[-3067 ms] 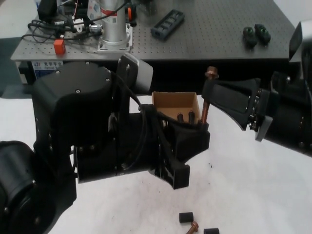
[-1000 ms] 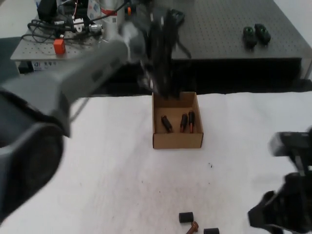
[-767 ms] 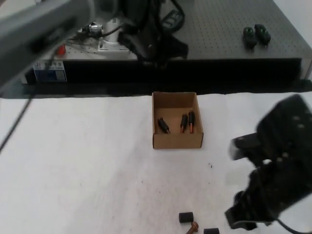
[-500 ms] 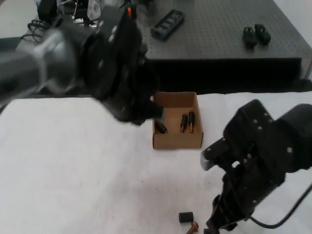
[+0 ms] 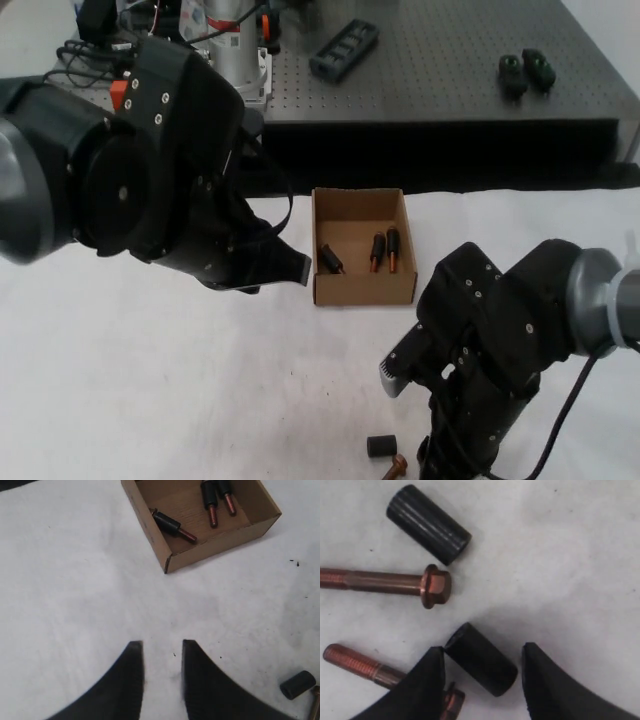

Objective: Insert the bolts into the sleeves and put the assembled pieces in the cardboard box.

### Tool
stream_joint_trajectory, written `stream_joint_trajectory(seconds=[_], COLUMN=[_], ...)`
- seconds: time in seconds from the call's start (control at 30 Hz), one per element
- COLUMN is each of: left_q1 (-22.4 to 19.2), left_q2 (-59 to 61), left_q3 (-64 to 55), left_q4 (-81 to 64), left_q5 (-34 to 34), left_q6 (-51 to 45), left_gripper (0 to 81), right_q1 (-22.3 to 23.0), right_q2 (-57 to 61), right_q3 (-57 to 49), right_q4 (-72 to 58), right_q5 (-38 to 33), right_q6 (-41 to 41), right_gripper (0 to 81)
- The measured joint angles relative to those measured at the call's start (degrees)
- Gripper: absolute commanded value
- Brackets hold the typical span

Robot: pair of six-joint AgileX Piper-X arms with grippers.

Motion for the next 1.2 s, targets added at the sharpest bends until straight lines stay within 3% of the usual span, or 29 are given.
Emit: stream_joint_trajectory(seconds=[0.1,0.6,0.7,0.83,1.03,1.2], left_q1=[0.0,0.0,0.0,0.0,-0.1,-2.2], left_q2=[0.0,0.0,0.0,0.0,0.1,1.4], left_q3=[0.0,0.0,0.0,0.0,0.0,0.0], left_q4=[0.0,0.5,0.5,0.6,3.0,3.8], left_q5=[0.0,0.0,0.0,3.3,15.5,18.7], left_q6=[0.0,2.1,2.1,3.7,7.5,9.6], left_gripper=[20.0,20.0,20.0,20.0,20.0,22.8], right_q1=[0.0,0.1,0.1,0.1,0.1,-0.5], right_q2=[0.3,1.9,1.9,1.9,1.9,1.9], right_q3=[0.0,-0.1,-0.1,-0.2,-0.2,-0.2], right_q4=[0.0,-2.8,-2.8,-2.5,-4.1,-6.7], right_q5=[0.8,9.1,11.2,11.2,10.7,10.9], right_q6=[-0.2,0.0,0.2,0.2,0.2,0.7], right_gripper=[29.1,29.1,22.8,13.0,1.6,4.0])
